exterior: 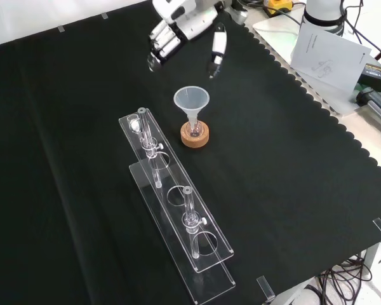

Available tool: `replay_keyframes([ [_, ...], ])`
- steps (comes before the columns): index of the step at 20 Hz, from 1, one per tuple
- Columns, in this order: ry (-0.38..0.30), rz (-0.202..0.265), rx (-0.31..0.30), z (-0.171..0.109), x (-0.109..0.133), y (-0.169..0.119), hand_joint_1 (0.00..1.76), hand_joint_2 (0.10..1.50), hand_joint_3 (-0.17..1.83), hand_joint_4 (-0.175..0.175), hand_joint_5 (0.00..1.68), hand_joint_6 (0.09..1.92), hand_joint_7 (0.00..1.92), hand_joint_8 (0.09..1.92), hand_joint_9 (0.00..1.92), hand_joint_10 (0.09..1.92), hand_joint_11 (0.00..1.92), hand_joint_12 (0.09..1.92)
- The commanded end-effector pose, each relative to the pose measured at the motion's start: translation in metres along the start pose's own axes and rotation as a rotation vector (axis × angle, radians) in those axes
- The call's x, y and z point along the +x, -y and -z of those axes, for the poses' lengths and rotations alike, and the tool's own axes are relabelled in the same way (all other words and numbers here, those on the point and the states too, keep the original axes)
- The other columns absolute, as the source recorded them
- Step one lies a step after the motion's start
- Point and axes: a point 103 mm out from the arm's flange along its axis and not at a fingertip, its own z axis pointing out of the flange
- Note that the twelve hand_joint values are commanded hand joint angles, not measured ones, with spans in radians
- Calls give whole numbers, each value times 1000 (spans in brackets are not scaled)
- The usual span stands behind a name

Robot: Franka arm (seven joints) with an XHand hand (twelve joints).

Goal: Pick up the weighing funnel.

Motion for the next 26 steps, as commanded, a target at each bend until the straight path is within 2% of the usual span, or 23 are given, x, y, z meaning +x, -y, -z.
replay_keyframes([
  [1,-51,-36,-20,4,-58,-8,637,775,233,-48,308,87,12,639,302,728,217,1441],
  [5,-43,-49,-45,2,-75,-18,658,773,240,-48,321,87,23,652,323,721,233,1432],
  [13,-16,-98,0,-21,-107,-55,828,737,351,-37,393,87,166,676,464,646,327,1383],
  [21,0,-96,27,-62,-118,-97,852,681,464,-36,492,87,246,673,548,609,375,1353],
  [24,14,-84,38,-76,-110,-111,859,668,486,-37,508,87,262,671,565,598,392,1344],
  [26,-2,-71,53,-84,-106,-119,857,662,494,-37,507,87,267,671,570,596,397,1341],
])
